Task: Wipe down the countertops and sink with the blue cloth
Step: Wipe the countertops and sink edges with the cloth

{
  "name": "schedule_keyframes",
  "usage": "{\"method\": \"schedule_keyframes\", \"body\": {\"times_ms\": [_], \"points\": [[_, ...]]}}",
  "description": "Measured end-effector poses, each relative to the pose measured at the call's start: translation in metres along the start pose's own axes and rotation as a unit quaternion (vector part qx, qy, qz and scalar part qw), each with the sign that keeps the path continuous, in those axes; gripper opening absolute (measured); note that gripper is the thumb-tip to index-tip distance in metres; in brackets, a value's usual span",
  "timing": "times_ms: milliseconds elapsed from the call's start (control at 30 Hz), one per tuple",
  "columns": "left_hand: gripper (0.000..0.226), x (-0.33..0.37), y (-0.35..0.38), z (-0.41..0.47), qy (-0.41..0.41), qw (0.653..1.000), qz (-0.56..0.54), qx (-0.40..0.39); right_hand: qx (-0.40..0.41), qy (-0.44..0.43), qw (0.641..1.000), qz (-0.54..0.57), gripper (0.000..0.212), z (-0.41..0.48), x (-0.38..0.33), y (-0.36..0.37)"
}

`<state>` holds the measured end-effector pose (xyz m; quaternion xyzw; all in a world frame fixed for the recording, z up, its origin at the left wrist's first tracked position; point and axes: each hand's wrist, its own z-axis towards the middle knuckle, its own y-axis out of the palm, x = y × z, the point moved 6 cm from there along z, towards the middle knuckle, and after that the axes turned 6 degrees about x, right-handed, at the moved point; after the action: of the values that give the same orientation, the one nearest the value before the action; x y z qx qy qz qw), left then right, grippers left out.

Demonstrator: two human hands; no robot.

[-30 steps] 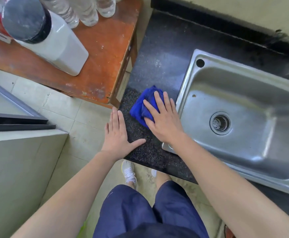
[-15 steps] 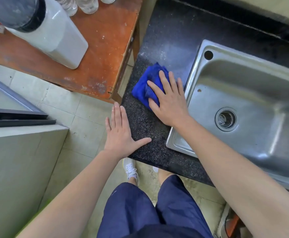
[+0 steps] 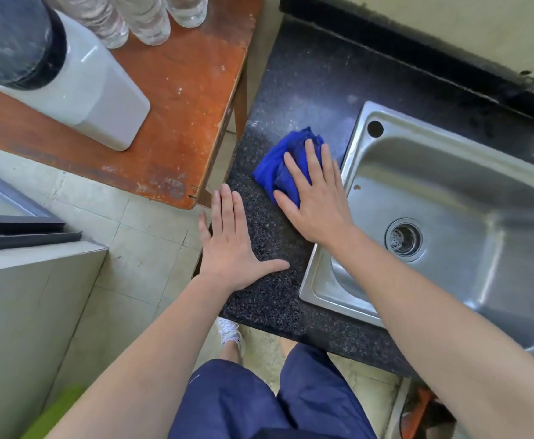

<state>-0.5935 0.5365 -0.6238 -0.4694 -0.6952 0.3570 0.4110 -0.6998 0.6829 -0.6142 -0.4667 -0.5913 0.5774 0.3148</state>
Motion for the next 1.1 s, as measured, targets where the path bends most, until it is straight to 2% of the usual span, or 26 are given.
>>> {"method": "schedule_keyframes", "body": {"times_ms": [267,400,633,900,1100], "points": [[0.151,0.001,0.0,0.001,0.001,1.0,0.001,-0.019,0.0,-0.02,1.0,0.002,0.066,0.123,-0.044,-0.009],[0.154,0.004,-0.003,0.0,-0.007,0.999,-0.012,-0.029,-0.004,-0.018,1.0,-0.021,0.064,0.101,-0.029,-0.014],[0.158,0.017,-0.017,0.012,-0.006,1.0,-0.014,-0.025,0.003,-0.003,0.997,-0.072,0.064,-0.015,0.049,-0.022],[0.168,0.035,-0.035,0.081,0.027,0.999,0.011,-0.028,0.014,-0.001,0.999,-0.052,0.069,0.016,0.054,-0.016],[0.167,0.033,-0.03,0.084,0.026,0.999,0.014,-0.024,0.032,0.001,0.999,-0.012,0.064,0.097,0.053,-0.019]]}}
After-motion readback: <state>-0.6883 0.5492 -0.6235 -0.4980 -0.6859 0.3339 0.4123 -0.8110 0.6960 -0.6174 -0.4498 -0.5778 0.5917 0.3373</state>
